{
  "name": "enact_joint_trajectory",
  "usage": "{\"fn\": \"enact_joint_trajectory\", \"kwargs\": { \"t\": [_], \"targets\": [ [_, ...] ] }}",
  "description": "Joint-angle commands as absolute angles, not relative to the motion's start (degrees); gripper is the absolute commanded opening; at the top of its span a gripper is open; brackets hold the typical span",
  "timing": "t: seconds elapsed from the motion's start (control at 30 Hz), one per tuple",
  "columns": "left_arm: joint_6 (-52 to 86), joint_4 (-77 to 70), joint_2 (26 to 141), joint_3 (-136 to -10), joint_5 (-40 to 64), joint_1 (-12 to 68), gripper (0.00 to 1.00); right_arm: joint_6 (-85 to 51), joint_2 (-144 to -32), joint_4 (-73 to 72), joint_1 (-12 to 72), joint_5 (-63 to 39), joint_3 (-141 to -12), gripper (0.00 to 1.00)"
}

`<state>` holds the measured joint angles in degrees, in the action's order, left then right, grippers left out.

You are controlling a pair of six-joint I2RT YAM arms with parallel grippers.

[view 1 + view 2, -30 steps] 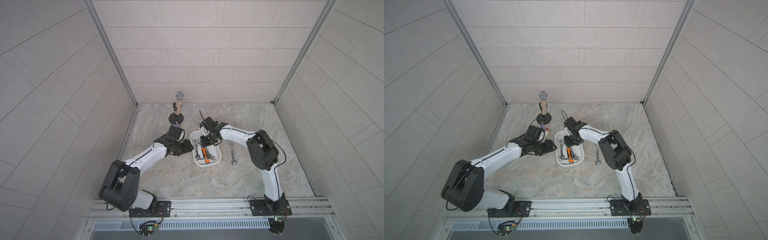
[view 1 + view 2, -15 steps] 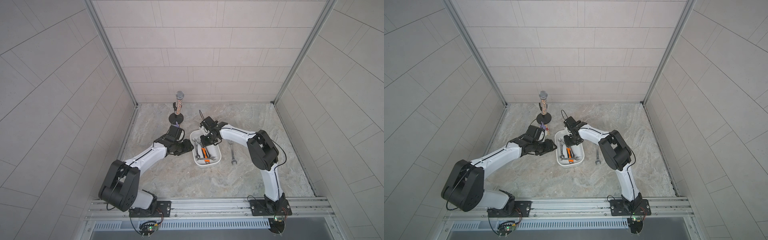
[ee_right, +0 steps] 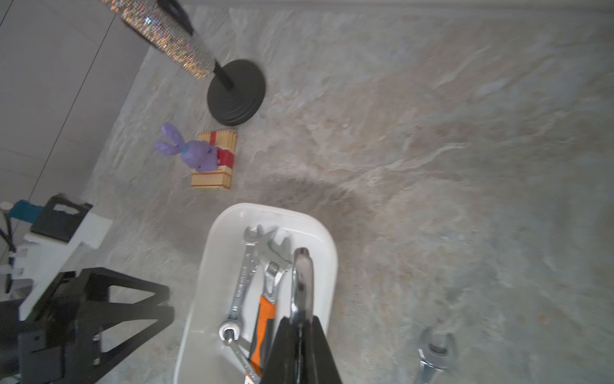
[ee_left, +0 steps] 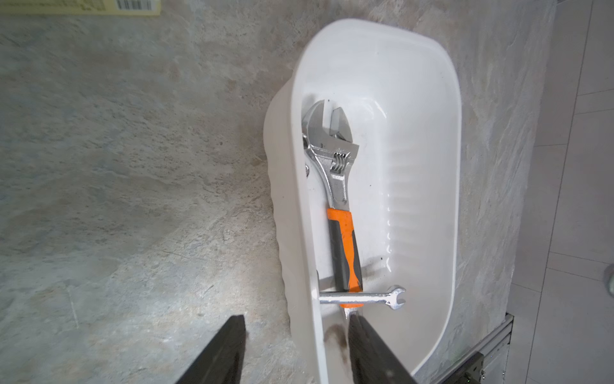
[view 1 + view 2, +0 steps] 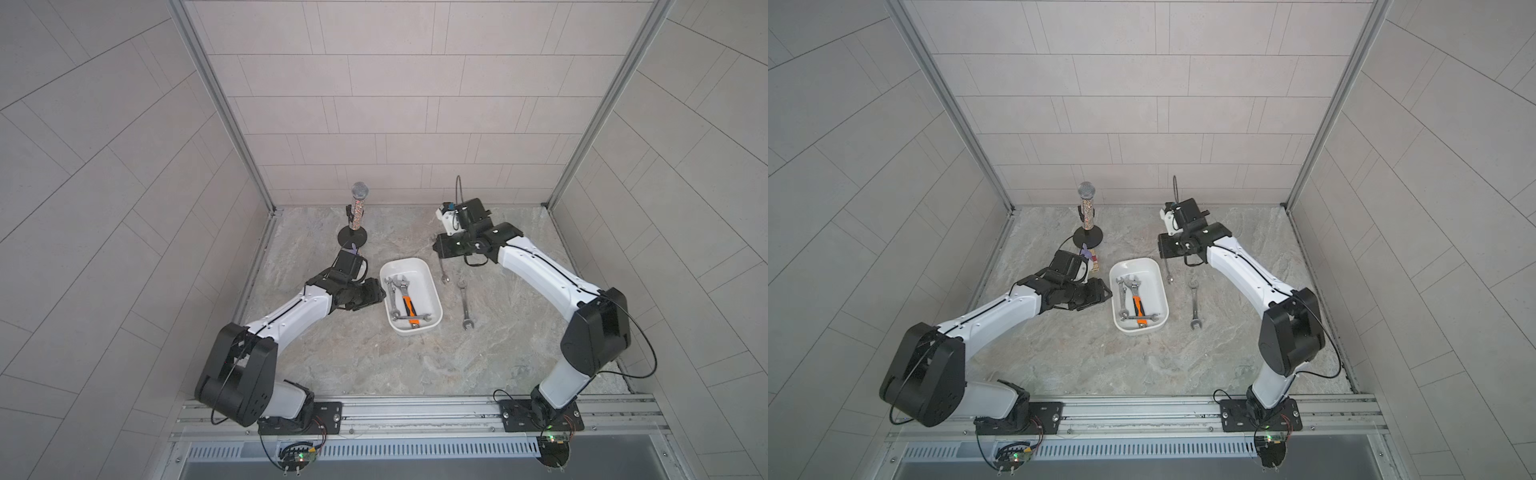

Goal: Take out the wrench from the storage box
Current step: Place the wrench at the center of the board.

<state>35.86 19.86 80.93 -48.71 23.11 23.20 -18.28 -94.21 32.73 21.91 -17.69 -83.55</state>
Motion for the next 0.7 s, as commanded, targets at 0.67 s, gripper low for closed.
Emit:
{"fn": "enact_joint_trajectory", "kwargs": {
  "t": [0.67],
  "targets": [
    [31.72,22.85,81.72,-50.36,21.18,24.91,0.57,-17.64,-98.73,27.78,11.81,-8.22,-60.24,0.0]
  ]
}}
